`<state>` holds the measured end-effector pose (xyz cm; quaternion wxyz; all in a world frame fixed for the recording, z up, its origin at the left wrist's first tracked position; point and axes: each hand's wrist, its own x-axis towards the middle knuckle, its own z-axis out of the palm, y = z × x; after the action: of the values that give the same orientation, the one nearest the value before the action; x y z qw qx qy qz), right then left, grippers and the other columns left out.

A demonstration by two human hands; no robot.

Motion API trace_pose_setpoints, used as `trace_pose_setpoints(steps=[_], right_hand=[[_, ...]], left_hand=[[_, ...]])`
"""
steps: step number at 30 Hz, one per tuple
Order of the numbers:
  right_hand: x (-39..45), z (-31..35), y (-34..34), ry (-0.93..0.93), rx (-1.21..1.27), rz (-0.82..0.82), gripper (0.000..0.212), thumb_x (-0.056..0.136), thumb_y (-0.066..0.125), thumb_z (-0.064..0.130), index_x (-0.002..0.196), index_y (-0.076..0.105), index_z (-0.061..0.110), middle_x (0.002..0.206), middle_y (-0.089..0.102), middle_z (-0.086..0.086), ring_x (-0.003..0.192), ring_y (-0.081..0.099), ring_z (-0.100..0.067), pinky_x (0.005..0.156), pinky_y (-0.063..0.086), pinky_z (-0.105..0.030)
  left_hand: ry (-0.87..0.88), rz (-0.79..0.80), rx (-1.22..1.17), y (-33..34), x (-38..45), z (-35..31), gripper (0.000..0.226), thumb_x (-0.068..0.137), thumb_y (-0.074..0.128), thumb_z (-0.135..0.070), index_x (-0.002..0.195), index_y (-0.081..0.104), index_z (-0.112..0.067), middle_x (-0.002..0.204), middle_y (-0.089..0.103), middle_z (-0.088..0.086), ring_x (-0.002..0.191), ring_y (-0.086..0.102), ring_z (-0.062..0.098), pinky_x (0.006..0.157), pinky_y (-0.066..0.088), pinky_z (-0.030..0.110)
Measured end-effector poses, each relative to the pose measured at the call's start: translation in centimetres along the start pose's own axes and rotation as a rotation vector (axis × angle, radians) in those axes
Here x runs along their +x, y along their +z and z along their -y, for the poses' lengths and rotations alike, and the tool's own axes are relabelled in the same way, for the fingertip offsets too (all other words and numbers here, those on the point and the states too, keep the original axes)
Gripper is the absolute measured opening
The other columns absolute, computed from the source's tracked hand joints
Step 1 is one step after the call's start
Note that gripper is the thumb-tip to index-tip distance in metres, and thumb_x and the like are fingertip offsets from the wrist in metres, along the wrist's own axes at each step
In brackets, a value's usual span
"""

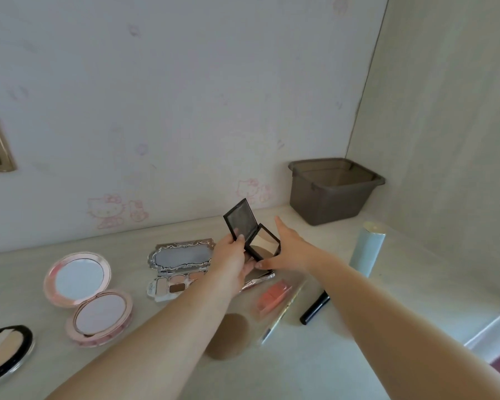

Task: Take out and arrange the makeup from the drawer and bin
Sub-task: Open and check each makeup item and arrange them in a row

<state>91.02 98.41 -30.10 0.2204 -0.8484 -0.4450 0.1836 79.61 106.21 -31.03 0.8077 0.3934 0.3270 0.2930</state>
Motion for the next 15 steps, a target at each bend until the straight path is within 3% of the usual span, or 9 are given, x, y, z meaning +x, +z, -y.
trace_pose_setpoints(steps=[3, 9, 15], right_hand=[[0.3, -0.2, 0.3, 0.015, 0.041, 0.043, 0.13, 0.063, 0.079, 0.051, 0.148, -0.015, 0.021, 0.155, 0.017, -0.011, 0.138, 0.028, -0.027, 0.111, 0.031, -0.043], [0.8, -0.3, 0.6, 0.041, 0.014, 0.018, 0.127, 0.064, 0.079, 0.05, 0.148, -0.014, 0.026, 0.144, 0.029, -0.015, 0.127, 0.04, -0.03, 0.107, 0.036, -0.043], [0.4, -0.6, 1.2, 0.098, -0.153, -0.045, 0.124, 0.063, 0.074, 0.059, 0.148, -0.012, 0.028, 0.141, 0.032, -0.013, 0.131, 0.032, -0.032, 0.105, 0.036, -0.044]], left_hand=[[-0.021, 0.007, 0.019, -0.4, 0.9, 0.2, 0.029, 0.1, 0.041, -0.013, 0.128, 0.051, -0.011, 0.121, 0.063, 0.015, 0.102, 0.063, 0.03, 0.074, 0.055, 0.038], [-0.001, 0.042, 0.126, -0.5, 1.9, 0.1, 0.035, 0.102, 0.034, -0.012, 0.131, 0.053, -0.019, 0.123, 0.06, 0.009, 0.108, 0.06, 0.027, 0.093, 0.05, 0.042], [0.145, -0.01, 0.422, -0.8, 3.5, -0.3, 0.042, 0.095, 0.034, -0.004, 0.124, 0.059, -0.02, 0.117, 0.066, 0.014, 0.111, 0.06, 0.03, 0.105, 0.042, 0.046]])
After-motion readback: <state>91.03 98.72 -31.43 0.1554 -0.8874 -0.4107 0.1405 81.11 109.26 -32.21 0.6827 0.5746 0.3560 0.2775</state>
